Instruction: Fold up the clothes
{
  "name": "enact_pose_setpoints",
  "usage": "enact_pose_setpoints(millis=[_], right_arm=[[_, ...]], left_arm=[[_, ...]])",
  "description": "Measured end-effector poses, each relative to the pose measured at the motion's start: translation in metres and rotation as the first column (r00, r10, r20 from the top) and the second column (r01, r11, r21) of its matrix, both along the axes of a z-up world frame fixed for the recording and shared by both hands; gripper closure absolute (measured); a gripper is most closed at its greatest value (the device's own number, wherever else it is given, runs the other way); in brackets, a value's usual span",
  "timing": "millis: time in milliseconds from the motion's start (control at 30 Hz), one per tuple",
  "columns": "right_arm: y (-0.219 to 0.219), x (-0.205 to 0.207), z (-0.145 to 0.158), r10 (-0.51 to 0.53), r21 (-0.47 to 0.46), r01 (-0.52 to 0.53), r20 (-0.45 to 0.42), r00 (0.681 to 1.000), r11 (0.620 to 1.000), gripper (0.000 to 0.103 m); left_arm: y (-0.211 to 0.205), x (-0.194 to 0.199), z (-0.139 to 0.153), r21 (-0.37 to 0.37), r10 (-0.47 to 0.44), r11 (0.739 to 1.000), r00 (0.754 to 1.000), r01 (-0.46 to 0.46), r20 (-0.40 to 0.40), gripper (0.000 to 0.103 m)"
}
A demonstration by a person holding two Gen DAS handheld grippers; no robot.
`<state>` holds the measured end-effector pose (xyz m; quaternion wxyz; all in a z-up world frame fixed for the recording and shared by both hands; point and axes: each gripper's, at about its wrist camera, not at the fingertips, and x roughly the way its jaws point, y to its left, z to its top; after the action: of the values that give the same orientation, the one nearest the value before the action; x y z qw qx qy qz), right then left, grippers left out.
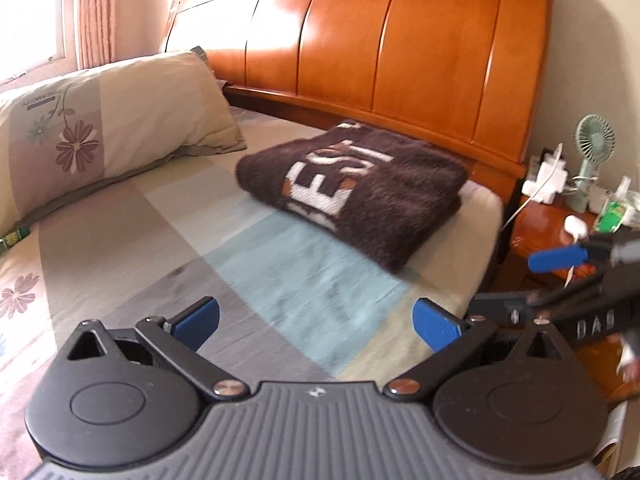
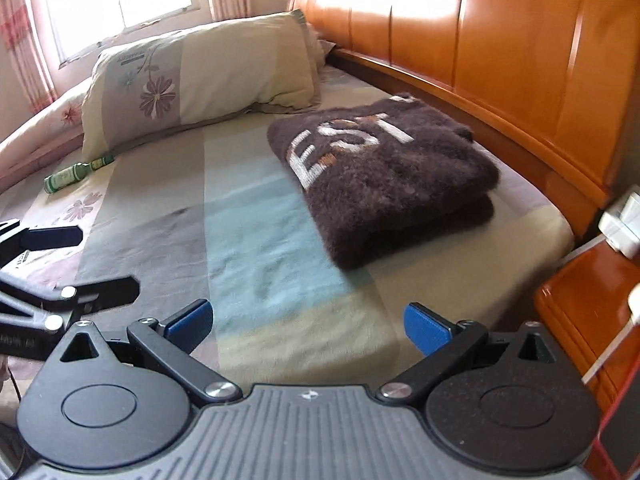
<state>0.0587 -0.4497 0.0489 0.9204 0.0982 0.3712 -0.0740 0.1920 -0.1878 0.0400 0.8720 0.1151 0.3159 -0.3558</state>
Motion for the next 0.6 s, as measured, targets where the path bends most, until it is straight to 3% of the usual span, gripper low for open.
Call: enact_pose_setpoints(millis=[267,600], right_arm=[[0.011,-0.032,0.005,-0.036,-0.015,0.036,0.003,0.999,0.999,0.0],[0.025,-0.044,0.012,-0.023,-0.044,0.024,0.024,0.999,0.999,0.0]], left_arm=[[-0.001,-0.021,0.009,-0.062,0.004,0.998,1.0,-0.006,-0.022,0.001],[0.01,-0.036,0.009,-0.067,0.041,0.997,0.999,-0.042,-0.028,0.001]])
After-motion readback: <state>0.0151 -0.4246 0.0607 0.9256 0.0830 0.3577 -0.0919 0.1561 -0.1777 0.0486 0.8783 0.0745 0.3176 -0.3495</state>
